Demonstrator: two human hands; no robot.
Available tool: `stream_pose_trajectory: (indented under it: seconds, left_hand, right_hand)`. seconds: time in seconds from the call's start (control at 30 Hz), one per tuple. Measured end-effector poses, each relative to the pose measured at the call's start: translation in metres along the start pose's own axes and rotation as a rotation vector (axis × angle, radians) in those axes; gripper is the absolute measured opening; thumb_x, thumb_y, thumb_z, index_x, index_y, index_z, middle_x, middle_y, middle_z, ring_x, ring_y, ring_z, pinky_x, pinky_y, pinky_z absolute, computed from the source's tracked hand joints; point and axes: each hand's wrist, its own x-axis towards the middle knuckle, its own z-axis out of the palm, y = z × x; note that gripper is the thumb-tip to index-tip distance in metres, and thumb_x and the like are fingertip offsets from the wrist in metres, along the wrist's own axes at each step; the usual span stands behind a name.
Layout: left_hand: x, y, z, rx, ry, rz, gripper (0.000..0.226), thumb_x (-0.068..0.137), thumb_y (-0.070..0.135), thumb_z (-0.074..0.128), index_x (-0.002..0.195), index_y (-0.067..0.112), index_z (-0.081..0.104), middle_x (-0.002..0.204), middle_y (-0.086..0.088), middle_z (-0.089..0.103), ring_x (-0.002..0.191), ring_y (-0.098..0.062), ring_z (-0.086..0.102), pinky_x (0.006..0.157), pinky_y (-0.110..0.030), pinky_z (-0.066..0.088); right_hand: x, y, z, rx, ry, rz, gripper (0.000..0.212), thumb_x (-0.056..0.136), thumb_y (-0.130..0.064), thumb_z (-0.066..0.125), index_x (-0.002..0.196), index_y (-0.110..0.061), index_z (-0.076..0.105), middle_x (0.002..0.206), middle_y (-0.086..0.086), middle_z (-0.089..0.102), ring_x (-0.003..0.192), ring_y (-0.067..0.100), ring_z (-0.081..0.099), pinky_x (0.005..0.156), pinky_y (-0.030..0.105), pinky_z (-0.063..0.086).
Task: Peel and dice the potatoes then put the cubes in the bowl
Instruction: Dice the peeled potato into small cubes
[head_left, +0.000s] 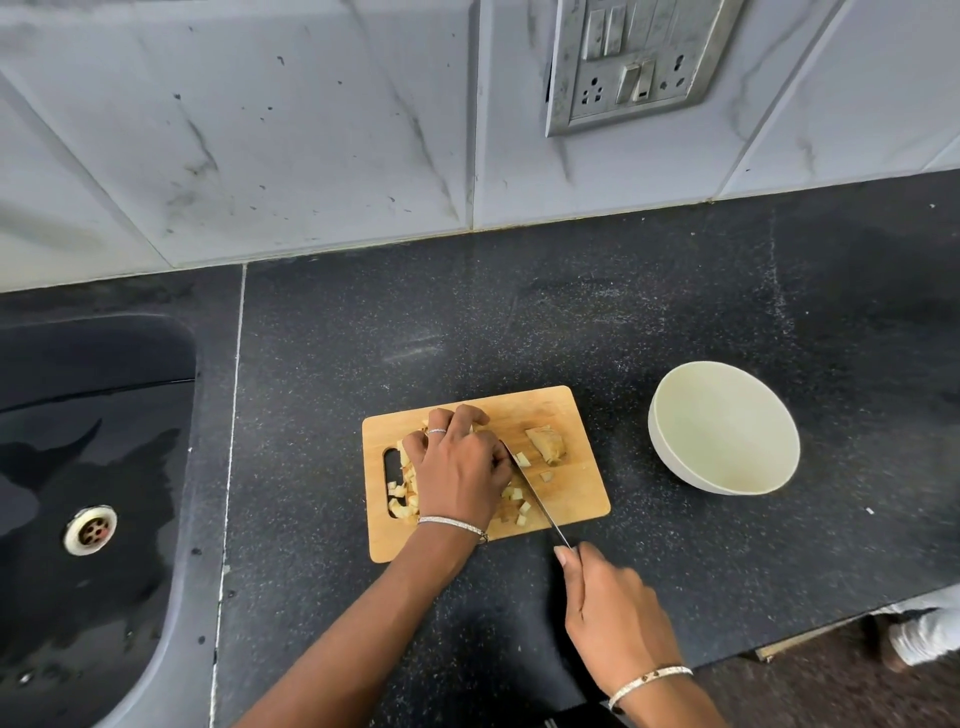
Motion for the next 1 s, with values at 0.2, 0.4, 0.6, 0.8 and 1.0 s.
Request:
stream_pose_trajectory:
  seconds: [0.2, 0.4, 0.6, 0.8, 1.0]
  left_hand:
    - [-0.001, -0.001, 0.004, -0.021, 0.047, 0.019, 0.005, 0.074, 0.031, 0.074, 0.069, 0.030, 0.072, 0.114, 0.013, 0.059, 0.107, -0.018, 0.044, 0.077, -0.037, 0.020]
    - [0.003, -0.003, -0.001, -0.024, 0.004, 0.087, 0.004, 0.081, 0.029, 0.069, 0.081, 0.030, 0.073, 0.120, 0.012, 0.057, 0.114, -0.018, 0.040, 0.083, -0.040, 0.025]
    - [0.013, -0.003, -0.008, 0.023, -0.095, 0.262, 0.025, 0.085, 0.029, 0.069, 0.101, 0.048, 0.069, 0.130, 0.015, 0.047, 0.119, -0.017, 0.033, 0.079, -0.033, 0.016]
    - [0.019, -0.006, -0.006, 0.041, -0.086, 0.240, 0.011, 0.082, 0.038, 0.071, 0.091, 0.041, 0.073, 0.131, 0.012, 0.049, 0.123, -0.019, 0.033, 0.093, -0.041, 0.031]
    - [0.014, -0.006, -0.001, -0.033, -0.040, 0.108, 0.016, 0.075, 0.051, 0.073, 0.085, 0.038, 0.073, 0.129, 0.017, 0.049, 0.122, -0.014, 0.031, 0.085, -0.035, 0.018]
  right_hand:
    - [-0.018, 0.004, -0.012, -0.056, -0.042, 0.056, 0.037, 0.099, -0.056, 0.011, 0.090, -0.030, 0.037, 0.071, -0.003, 0.049, 0.092, 0.025, 0.067, 0.063, 0.034, 0.039]
    - [-0.029, 0.014, -0.038, -0.082, -0.092, 0.111, 0.049, 0.095, -0.061, 0.010, 0.092, -0.026, 0.044, 0.088, 0.001, 0.063, 0.097, 0.026, 0.064, 0.076, 0.038, 0.047]
    - [-0.023, 0.014, -0.046, 0.029, -0.043, 0.118, 0.049, 0.095, -0.062, 0.010, 0.083, -0.027, 0.043, 0.079, -0.002, 0.061, 0.085, 0.021, 0.060, 0.077, 0.039, 0.047]
    - [-0.020, 0.009, -0.034, 0.074, -0.038, 0.116, 0.055, 0.094, -0.062, 0.009, 0.088, -0.026, 0.049, 0.085, -0.007, 0.064, 0.086, 0.017, 0.062, 0.078, 0.039, 0.048]
    - [-0.011, 0.004, -0.022, 0.141, -0.005, 0.099, 0.054, 0.096, -0.060, 0.012, 0.082, -0.024, 0.051, 0.079, -0.006, 0.064, 0.080, 0.014, 0.060, 0.076, 0.038, 0.049]
